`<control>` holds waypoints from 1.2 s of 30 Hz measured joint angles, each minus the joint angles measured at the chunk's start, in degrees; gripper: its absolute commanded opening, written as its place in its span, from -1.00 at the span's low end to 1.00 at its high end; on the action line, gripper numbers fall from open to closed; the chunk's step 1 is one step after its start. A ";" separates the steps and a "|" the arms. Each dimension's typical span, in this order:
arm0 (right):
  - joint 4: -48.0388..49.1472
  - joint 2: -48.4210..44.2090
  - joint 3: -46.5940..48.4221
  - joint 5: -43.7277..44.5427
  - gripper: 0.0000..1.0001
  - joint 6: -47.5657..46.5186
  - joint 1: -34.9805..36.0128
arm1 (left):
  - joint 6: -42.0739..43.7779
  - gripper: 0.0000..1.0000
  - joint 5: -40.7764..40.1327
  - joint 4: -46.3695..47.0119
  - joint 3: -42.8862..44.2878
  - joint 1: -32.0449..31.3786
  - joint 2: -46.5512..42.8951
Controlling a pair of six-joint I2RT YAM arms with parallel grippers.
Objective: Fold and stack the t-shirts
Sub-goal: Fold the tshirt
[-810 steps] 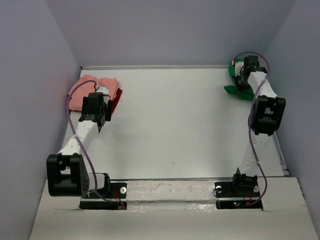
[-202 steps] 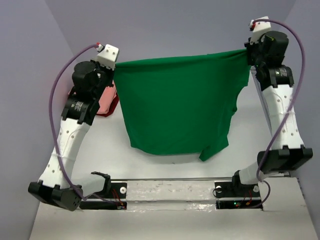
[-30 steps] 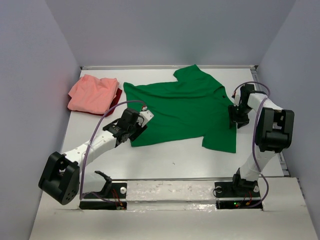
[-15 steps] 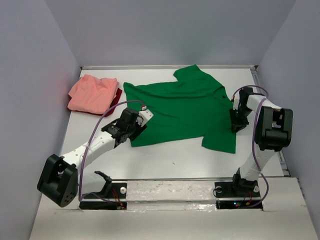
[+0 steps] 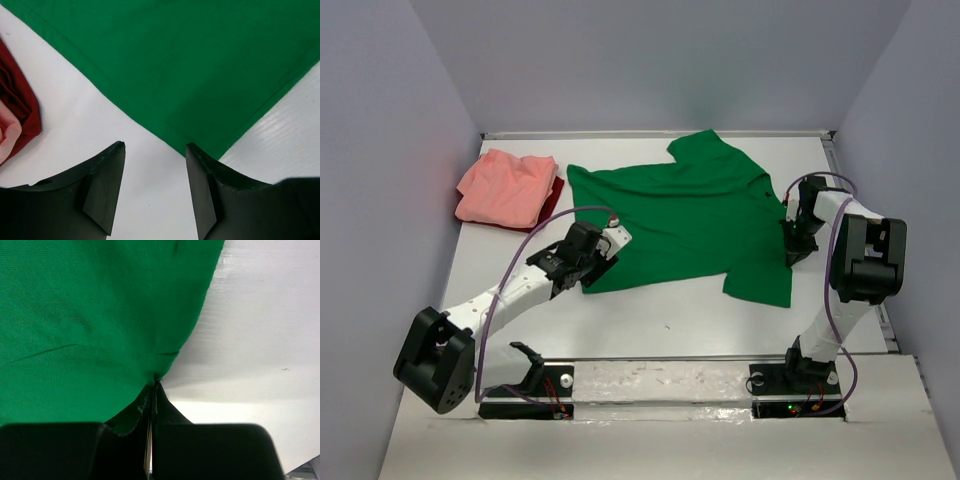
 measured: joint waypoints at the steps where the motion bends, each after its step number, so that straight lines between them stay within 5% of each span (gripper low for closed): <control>1: -0.02 -0.04 0.00 0.00 -1.00 0.00 0.00 | 0.11 0.26 0.02 -0.07 -0.28 -0.39 0.00; 36: -0.83 0.22 0.42 0.26 -1.00 0.09 0.00 | 4.90 0.12 1.60 -6.67 -4.46 -7.78 5.16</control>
